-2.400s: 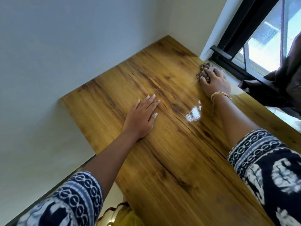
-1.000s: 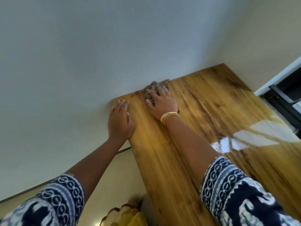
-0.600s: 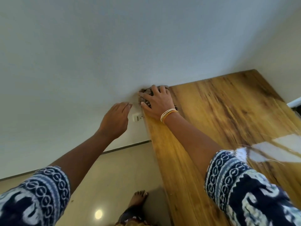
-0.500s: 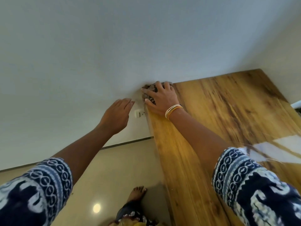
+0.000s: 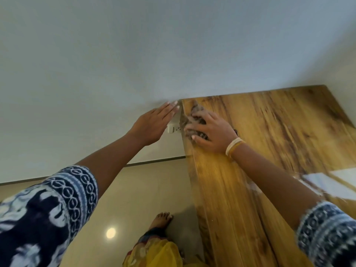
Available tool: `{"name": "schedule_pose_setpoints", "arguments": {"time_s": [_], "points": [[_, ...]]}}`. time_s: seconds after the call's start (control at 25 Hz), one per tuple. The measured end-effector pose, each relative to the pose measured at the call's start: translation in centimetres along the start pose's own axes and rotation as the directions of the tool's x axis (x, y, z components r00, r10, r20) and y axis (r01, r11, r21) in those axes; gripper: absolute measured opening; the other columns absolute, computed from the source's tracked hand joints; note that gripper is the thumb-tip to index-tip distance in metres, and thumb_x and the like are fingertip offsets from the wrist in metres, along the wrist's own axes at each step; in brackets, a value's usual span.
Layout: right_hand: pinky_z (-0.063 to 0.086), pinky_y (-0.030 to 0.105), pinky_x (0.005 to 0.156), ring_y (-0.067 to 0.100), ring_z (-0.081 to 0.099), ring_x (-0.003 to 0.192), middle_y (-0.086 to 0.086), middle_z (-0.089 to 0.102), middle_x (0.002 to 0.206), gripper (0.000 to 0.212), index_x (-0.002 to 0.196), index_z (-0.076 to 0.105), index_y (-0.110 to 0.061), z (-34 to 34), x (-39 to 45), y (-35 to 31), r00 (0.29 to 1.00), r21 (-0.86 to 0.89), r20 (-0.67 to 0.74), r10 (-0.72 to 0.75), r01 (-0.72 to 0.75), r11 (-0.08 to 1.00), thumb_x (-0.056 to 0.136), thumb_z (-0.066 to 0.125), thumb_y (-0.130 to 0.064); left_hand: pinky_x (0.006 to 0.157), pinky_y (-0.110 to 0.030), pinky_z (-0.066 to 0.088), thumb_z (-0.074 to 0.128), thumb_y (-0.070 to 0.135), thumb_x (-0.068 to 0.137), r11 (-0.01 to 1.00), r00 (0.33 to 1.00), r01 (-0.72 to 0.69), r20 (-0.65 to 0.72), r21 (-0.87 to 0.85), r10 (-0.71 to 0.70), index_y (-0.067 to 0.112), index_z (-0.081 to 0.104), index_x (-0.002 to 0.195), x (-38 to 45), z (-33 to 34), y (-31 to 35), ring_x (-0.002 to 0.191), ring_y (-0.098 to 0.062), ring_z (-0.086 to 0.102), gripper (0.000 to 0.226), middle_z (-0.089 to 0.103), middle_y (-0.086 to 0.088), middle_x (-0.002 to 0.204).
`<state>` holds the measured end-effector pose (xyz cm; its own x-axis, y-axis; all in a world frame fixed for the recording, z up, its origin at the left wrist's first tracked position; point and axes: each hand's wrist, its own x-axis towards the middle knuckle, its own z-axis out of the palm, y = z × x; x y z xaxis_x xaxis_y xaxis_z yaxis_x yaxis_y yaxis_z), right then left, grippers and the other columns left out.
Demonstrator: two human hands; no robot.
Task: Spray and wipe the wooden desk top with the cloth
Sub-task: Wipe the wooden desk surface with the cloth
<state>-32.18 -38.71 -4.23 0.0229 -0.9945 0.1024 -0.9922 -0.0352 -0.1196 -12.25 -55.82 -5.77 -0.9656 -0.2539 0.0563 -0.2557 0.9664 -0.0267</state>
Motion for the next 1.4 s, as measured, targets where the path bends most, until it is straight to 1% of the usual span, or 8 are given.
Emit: {"name": "schedule_pose_setpoints", "arguments": {"time_s": [0.2,0.52,0.72,0.84,0.92,1.12,1.24,1.4], "points": [[0.043,0.05,0.102,0.034,0.043,0.128,0.009,0.047,0.14,0.047,0.136,0.052,-0.044,0.3,4.4,1.6,0.983,-0.064,-0.007,0.185,-0.185,0.981,0.092,0.039,-0.055,0.114,-0.037,0.035,0.045,0.016,0.098,0.998,0.999,0.035,0.041,-0.054,-0.033,0.01,0.009,0.155,0.7,-0.3,-0.4,0.15,-0.021,0.011,0.068,0.006,-0.006,0.164],[0.035,0.05,0.11,0.033,0.035,0.138,0.01,0.042,0.147,0.044,0.133,0.055,-0.036,-0.5,-7.0,-3.9,0.996,-0.002,0.079,-0.048,0.048,0.999,0.093,0.044,-0.049,0.114,-0.038,0.031,0.046,0.03,0.096,0.996,0.994,-0.087,0.069,0.003,0.086,0.011,-0.001,0.155,1.4,-0.7,0.5,0.151,-0.022,0.004,0.078,-0.004,-0.007,0.164],[0.034,0.049,0.112,0.031,0.037,0.137,0.008,0.044,0.146,0.043,0.134,0.054,-0.038,-0.7,-9.0,-4.1,0.985,0.017,0.105,-0.138,0.137,0.99,0.095,0.042,-0.051,0.088,-0.035,0.049,0.054,0.003,0.083,0.998,0.977,-0.055,0.204,-0.024,0.059,0.018,-0.018,0.152,1.2,-0.4,1.9,0.147,-0.023,0.021,0.101,-0.024,-0.001,0.16],[0.035,0.049,0.111,0.031,0.039,0.134,0.008,0.043,0.146,0.048,0.139,0.05,-0.04,-0.3,-5.1,-1.8,0.997,-0.016,0.076,-0.022,0.023,1.0,0.095,0.04,-0.054,0.069,-0.03,0.043,0.057,-0.002,0.078,0.997,0.971,-0.069,0.229,0.016,0.064,0.017,-0.022,0.151,1.6,-1.1,2.1,0.143,-0.024,0.029,0.109,-0.032,0.0,0.156],[0.037,0.051,0.109,0.032,0.04,0.134,0.008,0.042,0.147,0.052,0.142,0.046,-0.043,-0.3,-2.9,-0.3,0.994,-0.05,0.076,0.083,-0.08,0.996,0.093,0.039,-0.057,0.068,-0.029,0.038,0.055,-0.001,0.081,0.995,0.968,-0.077,0.245,0.057,0.061,0.015,-0.022,0.151,1.7,-1.5,2.2,0.144,-0.024,0.027,0.105,-0.033,-0.001,0.156],[0.034,0.056,0.11,0.035,0.03,0.142,0.009,0.032,0.155,0.053,0.145,0.039,-0.045,-0.3,-4.9,-1.9,0.989,-0.06,0.1,0.107,-0.101,0.993,0.094,0.037,-0.058,0.075,-0.03,0.043,0.049,0.002,0.088,0.995,0.978,-0.052,0.204,0.083,0.035,0.012,-0.012,0.154,1.5,-1.3,2.9,0.141,-0.025,0.033,0.09,-0.02,-0.005,0.161],[0.024,0.053,0.117,0.032,0.022,0.147,0.007,0.027,0.159,0.052,0.146,0.036,-0.047,-0.9,-10.4,-5.8,0.986,0.017,0.163,0.043,-0.047,0.999,0.095,0.036,-0.057,0.107,-0.04,0.037,0.041,0.008,0.094,0.998,0.998,-0.055,0.044,-0.006,0.055,0.007,0.016,0.154,1.0,-1.0,3.5,0.143,-0.027,0.031,0.065,0.013,-0.011,0.162],[0.015,0.044,0.121,0.023,0.018,0.149,-0.001,0.024,0.161,0.054,0.146,0.034,-0.049,-1.4,-15.5,-8.6,0.983,0.032,0.182,0.032,-0.039,0.999,0.094,0.037,-0.064,0.113,-0.043,0.032,0.039,0.019,0.1,0.885,0.959,0.214,-0.085,-0.414,-0.271,0.009,0.052,0.137,2.6,-1.0,6.2,0.142,-0.025,0.035,0.04,0.045,-0.01,0.149]]}}
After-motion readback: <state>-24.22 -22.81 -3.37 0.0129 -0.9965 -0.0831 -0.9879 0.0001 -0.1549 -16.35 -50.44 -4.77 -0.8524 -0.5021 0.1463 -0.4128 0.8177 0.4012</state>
